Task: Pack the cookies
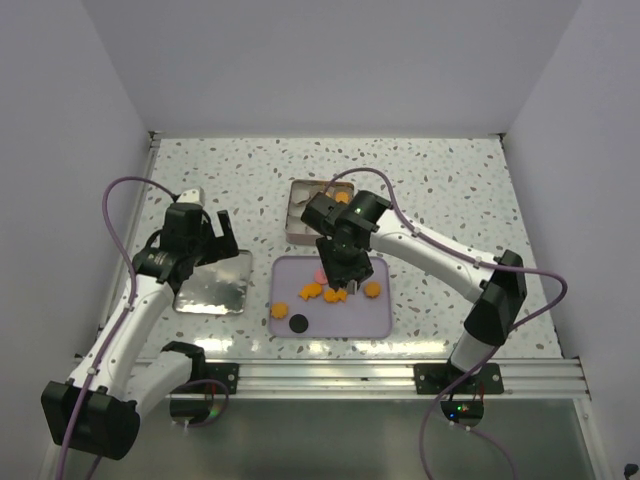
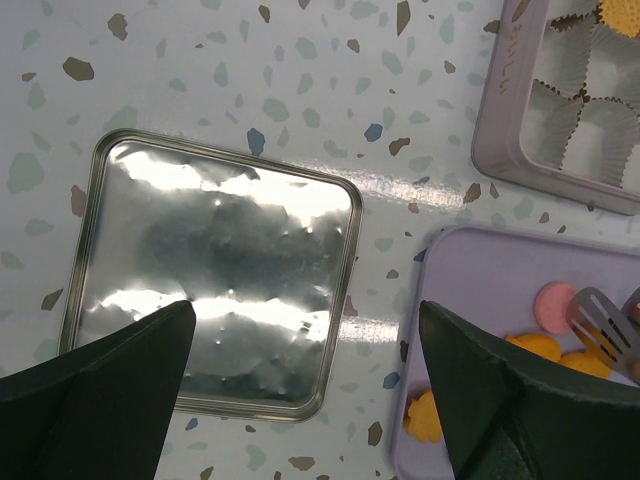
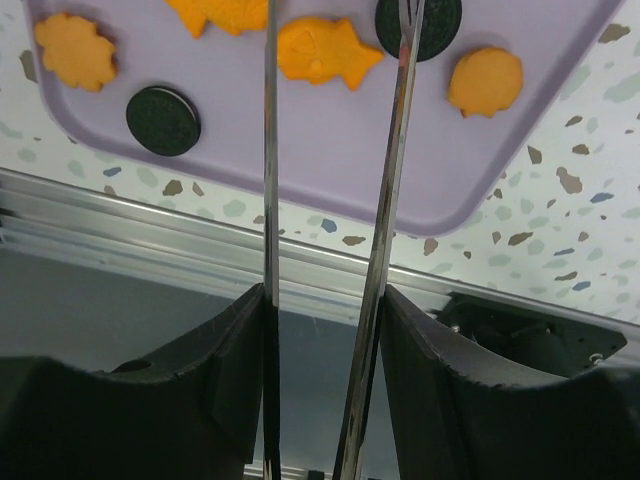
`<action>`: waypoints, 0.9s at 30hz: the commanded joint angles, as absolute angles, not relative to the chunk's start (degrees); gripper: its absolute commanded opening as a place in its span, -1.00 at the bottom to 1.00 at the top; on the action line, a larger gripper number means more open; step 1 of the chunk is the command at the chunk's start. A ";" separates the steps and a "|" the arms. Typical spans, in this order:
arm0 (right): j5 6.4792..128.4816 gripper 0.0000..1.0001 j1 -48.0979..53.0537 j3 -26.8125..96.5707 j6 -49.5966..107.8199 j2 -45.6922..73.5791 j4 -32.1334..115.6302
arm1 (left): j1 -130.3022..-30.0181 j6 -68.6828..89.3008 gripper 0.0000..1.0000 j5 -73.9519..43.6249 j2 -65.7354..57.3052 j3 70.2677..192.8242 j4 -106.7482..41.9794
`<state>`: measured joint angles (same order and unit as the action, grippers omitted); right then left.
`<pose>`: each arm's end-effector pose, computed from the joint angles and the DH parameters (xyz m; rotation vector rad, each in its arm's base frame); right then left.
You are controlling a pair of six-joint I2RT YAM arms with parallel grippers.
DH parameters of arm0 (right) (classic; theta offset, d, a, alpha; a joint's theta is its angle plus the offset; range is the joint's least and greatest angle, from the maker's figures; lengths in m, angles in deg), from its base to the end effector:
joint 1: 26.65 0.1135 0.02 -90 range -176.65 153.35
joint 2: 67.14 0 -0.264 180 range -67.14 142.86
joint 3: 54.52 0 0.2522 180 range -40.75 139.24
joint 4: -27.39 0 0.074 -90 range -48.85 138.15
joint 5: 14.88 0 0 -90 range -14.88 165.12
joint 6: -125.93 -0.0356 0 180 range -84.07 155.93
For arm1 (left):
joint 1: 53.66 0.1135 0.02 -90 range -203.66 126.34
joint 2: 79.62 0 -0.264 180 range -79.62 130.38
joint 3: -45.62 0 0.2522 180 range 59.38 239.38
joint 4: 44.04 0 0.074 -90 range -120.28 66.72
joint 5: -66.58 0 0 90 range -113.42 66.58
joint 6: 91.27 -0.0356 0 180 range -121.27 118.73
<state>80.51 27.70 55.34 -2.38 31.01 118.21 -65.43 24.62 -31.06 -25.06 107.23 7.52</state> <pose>0.1922 0.2622 0.3185 -0.3972 2.9137 0.1072 0.1920 -0.0352 0.2829 -0.3533 2.3184 -0.1691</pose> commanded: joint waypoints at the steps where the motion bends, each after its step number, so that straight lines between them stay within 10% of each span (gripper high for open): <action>1: 80.04 -0.02 28.37 53.82 -5.91 28.22 117.00 | -65.35 23.51 0.99 -30.28 -26.45 106.66 5.05; 27: 80.74 -0.01 32.06 60.75 -5.12 36.39 119.64 | -65.44 23.69 1.00 -30.81 -27.94 106.57 5.05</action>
<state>79.92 31.87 57.68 -5.00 35.86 117.93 -65.43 24.64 -30.87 -27.04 106.60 7.32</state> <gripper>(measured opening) 0.494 0.996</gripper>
